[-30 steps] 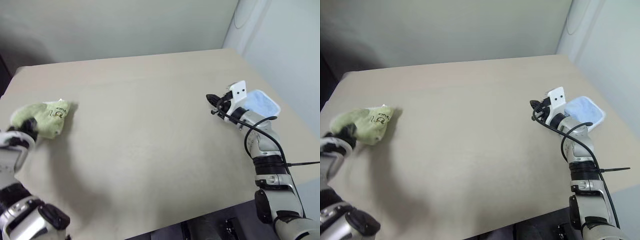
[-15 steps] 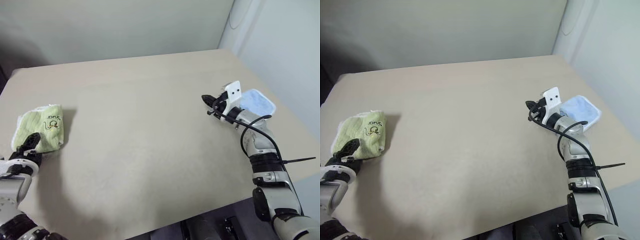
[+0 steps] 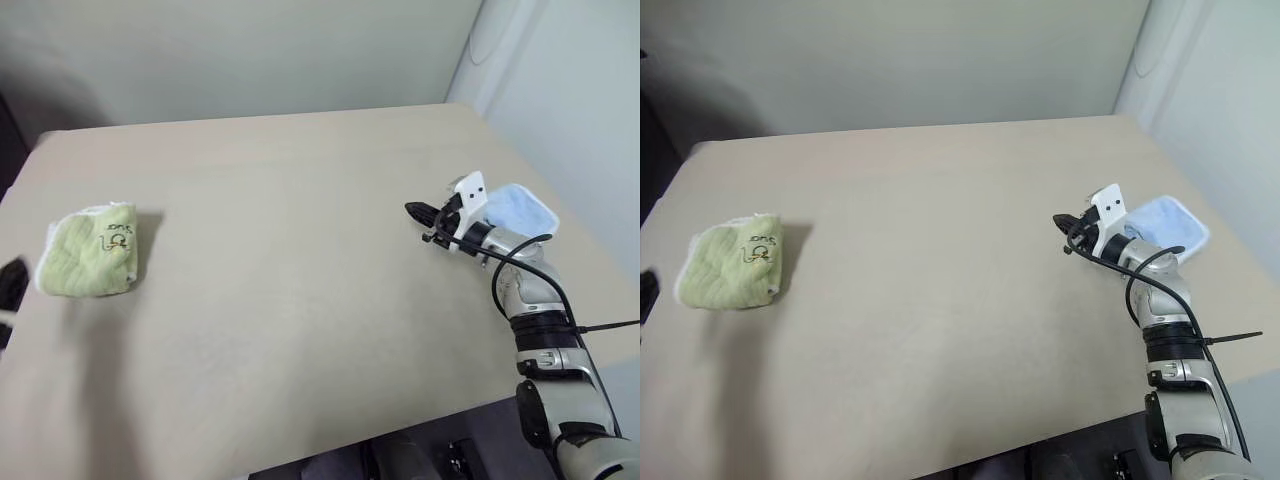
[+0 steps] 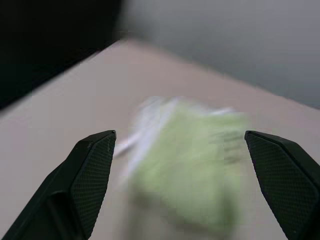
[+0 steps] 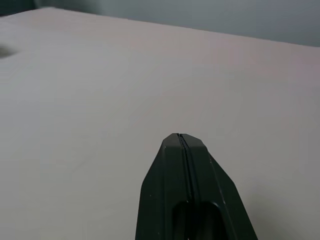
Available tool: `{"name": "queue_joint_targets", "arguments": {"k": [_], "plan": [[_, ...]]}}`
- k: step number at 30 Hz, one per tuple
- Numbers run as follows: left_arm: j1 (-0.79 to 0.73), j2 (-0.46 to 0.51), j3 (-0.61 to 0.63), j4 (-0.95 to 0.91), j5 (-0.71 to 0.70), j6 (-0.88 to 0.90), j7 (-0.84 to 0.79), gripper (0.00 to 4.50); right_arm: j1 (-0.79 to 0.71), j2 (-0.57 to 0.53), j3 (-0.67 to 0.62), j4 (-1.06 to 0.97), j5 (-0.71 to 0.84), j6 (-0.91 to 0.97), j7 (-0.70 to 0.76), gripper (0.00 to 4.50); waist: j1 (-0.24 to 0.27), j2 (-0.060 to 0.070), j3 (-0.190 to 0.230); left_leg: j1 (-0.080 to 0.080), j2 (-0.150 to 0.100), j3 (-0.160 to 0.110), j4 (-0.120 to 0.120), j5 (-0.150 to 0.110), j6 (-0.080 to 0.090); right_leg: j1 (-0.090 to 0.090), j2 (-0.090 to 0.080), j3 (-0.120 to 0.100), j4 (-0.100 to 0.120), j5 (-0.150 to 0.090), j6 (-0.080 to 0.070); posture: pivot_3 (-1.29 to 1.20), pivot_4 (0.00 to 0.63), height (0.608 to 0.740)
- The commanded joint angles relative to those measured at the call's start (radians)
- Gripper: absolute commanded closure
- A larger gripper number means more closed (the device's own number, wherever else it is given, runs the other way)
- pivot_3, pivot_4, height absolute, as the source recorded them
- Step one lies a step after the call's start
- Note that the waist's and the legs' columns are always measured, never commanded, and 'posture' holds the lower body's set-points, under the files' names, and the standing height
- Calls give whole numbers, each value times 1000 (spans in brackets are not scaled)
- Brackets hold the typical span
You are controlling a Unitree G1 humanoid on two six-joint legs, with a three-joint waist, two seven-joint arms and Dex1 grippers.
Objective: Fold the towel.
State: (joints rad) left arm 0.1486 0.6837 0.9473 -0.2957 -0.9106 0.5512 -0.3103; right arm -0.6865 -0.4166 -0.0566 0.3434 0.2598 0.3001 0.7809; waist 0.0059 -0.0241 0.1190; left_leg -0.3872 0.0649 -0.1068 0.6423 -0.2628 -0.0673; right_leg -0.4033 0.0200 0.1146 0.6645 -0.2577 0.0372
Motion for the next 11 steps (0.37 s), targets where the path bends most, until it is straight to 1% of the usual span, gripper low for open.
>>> {"name": "queue_joint_targets", "arguments": {"k": [1, 2, 4, 6, 11], "plan": [[-30, 38, -148, -124, 43, -19, -68, 17, -27, -36, -10, -12, 38, 16, 73, 4500, 4, 2, 0, 0, 0, 0, 1, -1, 2, 2, -1, 0, 1, 0, 0, 0, 150, 740], [-38, 43, -207, -146, 68, -23, -81, 17, -24, -44, -5, -13, 38, 20, 92, 4500, 5, 3, -1, 0, -1, 1, 1, -1, 1, 4, -1, 0, 3, 0, 0, 0, 150, 740], [-51, 43, -330, -175, 133, -36, -103, 17, -12, -59, 4, -23, 33, 22, 115, 4500, 3, 3, -1, 0, -1, 2, 3, 3, -6, 4, -1, -1, 3, 0, 0, 0, 150, 740], [-50, 35, -401, -163, 184, -56, -129, 17, 2, -64, 2, -44, 36, 29, 119, 4500, 0, 3, -1, 0, -1, 3, 3, 1, -8, 3, -1, -1, 2, 0, 1, 0, 150, 740], [-86, -19, -510, -111, 224, -60, -158, 17, 51, -83, -22, -92, 38, 35, 92, 4500, -9, 3, -1, 0, 2, 2, 3, -2, -12, 2, 6, -1, 1, 0, 1, 0, 150, 740]]}}
